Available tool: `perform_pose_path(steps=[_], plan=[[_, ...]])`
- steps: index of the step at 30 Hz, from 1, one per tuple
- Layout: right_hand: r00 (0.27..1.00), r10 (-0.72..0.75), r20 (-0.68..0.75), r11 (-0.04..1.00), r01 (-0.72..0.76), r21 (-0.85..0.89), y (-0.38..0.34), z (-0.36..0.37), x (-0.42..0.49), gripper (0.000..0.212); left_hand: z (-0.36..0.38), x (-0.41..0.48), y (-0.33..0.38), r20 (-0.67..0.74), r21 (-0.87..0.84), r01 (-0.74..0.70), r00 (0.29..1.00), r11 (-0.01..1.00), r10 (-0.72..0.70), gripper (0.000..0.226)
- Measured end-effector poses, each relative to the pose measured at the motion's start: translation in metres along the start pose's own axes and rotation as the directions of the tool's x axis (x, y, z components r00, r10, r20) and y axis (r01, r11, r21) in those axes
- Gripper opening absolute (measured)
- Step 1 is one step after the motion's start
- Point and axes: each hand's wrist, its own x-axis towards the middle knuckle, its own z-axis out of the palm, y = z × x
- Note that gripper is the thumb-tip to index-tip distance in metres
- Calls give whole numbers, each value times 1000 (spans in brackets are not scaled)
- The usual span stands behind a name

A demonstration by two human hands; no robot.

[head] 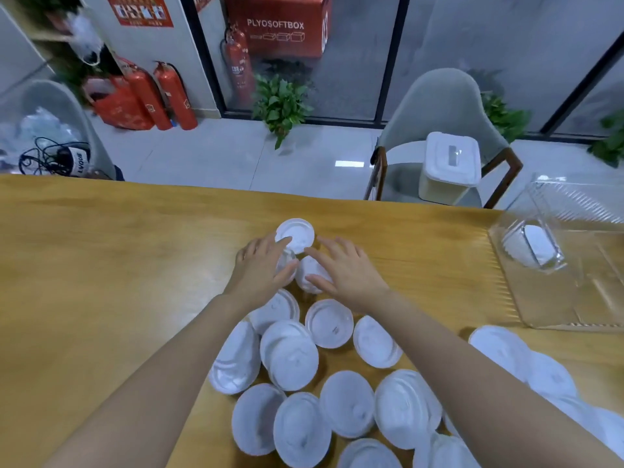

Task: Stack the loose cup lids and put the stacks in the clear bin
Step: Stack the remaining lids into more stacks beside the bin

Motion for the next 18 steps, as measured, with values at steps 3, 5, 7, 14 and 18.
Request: perform_pose_path(steps=[3,5,7,14,18], plan=[[1000,18,17,998,-19,58,-4,9,25,87,3,24,-13,58,-76,-15,998,997,19,91],[999,20,39,998,-22,62,-3,15,36,74,6,35,-17,75,-90,-54,995,994,61,89],[998,2,61,999,-5,54,-2,19,40,63,8,39,-18,70,-106,-89,993,990,97,85],[995,-10,98,996,1,91,-10,23,3,91,23,4,-18,65,-157,-124,989,980,135,74],[992,-30,120,997,21,78,-24,29,-34,90,32,-35,-10,51,-172,-133,988,976,144,70]])
